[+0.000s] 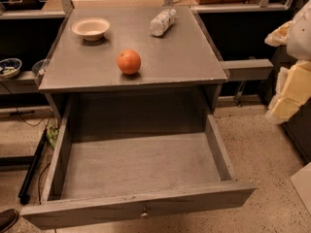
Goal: Place orange into top drawer
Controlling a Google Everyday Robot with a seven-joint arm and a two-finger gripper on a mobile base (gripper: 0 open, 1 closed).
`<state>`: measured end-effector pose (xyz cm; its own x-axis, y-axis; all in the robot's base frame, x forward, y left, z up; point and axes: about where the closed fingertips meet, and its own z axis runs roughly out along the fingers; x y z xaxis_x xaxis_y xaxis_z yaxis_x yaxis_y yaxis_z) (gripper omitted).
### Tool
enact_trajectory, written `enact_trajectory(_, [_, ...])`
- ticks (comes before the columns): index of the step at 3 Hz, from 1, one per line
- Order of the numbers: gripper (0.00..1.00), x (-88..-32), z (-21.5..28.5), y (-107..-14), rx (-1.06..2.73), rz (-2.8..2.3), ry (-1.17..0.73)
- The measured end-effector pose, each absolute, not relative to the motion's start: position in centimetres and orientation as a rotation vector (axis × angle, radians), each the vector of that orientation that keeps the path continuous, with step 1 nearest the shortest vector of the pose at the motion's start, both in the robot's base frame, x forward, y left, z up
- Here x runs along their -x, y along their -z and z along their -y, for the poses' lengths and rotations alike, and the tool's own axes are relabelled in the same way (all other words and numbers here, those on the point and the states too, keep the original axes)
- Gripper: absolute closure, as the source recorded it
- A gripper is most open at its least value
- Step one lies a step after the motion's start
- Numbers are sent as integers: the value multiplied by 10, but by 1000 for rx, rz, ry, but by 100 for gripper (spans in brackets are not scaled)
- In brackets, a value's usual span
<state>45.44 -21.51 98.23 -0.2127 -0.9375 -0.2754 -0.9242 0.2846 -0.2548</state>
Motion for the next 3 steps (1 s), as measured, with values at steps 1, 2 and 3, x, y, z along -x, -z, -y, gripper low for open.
enact_trajectory(1, [0, -471, 210, -986, 1653, -2160, 2])
enact_trajectory(2, [0, -495, 200, -983, 1648, -2136, -53])
enact_trajectory(3, [0, -510, 192, -980, 1654, -2116, -87])
